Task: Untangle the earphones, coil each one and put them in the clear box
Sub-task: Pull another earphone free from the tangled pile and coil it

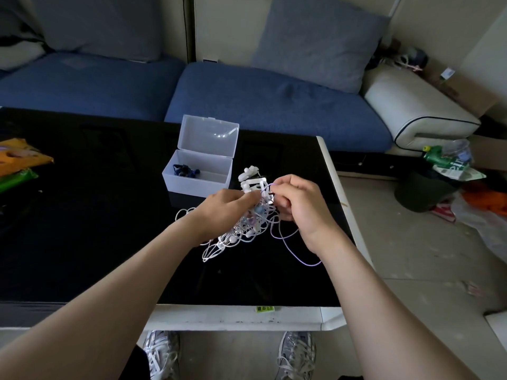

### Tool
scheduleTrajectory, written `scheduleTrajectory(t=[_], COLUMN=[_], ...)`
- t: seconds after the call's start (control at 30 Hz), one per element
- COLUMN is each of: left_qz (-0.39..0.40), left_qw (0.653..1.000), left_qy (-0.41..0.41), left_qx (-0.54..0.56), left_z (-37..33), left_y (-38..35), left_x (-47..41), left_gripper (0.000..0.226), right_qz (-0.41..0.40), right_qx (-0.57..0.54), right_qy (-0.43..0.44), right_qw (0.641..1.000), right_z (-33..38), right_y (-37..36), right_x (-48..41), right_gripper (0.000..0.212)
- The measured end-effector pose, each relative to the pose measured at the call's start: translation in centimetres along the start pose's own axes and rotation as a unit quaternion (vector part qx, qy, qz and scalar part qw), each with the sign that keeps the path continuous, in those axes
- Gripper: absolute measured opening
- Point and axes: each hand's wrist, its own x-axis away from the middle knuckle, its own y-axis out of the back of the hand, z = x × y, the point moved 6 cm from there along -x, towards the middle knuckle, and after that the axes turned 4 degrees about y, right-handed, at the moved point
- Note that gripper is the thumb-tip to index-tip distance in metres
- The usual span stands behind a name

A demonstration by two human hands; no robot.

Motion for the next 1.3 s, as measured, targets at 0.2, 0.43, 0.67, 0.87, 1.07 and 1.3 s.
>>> scheduleTrajectory(t=[0.2, 0.43, 0.67, 0.87, 1.07, 1.3], left_qz=[-0.067, -0.115, -0.164, -0.215, -0.158, -0.120], left_qw=[0.998, 0.991, 0.978, 0.975, 0.986, 0.992], left_qy=[-0.003, 0.037, 0.108, 0.051, 0.016, -0.023], left_qx=[-0.006, -0.066, -0.066, -0.019, 0.052, 0.024], left_z=[0.2, 1.5, 2.5, 1.0, 1.3, 0.9], left_y=[1.2, 2.8, 4.1, 4.4, 4.1, 3.4], left_x=[-0.4, -0.2, 0.0, 0.5, -0.1, 0.0], left_gripper=[0.047, 0.049, 0.041, 0.032, 0.042, 0.038], right_qz=[0.057, -0.025, -0.196, -0.044, 0.189, 0.171], right_qx=[0.286, 0.118, -0.350, 0.151, 0.254, 0.242], right_qy=[0.055, 0.093, -0.018, -0.119, -0.181, -0.074], right_qw=[0.955, 0.988, 0.916, 0.980, 0.931, 0.952], right_z=[0.3, 1.1, 1.7, 0.2, -1.2, -0.9], right_y=[-0.7, 0.0, 0.7, 0.9, -2.4, -3.2], right_x=[-0.1, 0.1, 0.8, 1.8, 3.8, 2.7], right_gripper=[0.022, 0.021, 0.033, 0.040, 0.071, 0.017])
